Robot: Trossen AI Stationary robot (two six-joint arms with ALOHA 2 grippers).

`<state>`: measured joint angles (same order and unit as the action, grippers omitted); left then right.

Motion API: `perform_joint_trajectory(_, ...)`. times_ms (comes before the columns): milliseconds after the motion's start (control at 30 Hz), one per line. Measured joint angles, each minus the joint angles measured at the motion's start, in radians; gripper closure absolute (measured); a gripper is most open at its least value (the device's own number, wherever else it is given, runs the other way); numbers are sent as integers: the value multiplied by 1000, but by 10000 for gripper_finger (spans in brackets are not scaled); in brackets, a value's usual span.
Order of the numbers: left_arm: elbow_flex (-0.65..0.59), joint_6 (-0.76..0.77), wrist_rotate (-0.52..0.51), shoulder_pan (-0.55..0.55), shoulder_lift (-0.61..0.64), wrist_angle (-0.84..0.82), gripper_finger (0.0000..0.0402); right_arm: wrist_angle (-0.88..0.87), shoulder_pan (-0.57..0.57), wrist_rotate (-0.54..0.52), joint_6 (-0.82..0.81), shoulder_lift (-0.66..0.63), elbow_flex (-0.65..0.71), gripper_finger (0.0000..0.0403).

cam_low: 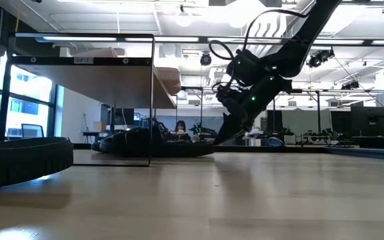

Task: Pick and place slides into the shelf
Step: Put the black slide under the shelf

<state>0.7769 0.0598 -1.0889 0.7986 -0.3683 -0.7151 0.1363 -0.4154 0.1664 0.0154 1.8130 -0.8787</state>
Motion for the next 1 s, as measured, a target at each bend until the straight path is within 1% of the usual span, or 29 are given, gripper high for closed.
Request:
perform_joint_trajectory(100, 0, 0, 0, 0, 0, 0, 245, -10, 17, 1, 0, 0, 0, 403)
perform_joint_trajectory(267, 0, 1, 0, 0, 0, 1, 245, 28, 49, 3, -4, 3, 0, 403)
perform_joint_trajectory(367, 0, 1, 0, 0, 0, 1, 245, 64, 64, 9, -16, 30, -3, 403)
perform_joint_trajectory(600, 0, 1, 0, 0, 0, 4, 245, 60, 86, 7, -11, 132, -94, 403)
perform_joint_trajectory(733, 0, 1, 0, 0, 0, 4, 245, 67, 92, 7, -11, 137, -136, 403)
perform_joint_trajectory(1000, 0, 1, 0, 0, 0, 2, 245, 55, 83, -8, -14, 138, -152, 403)
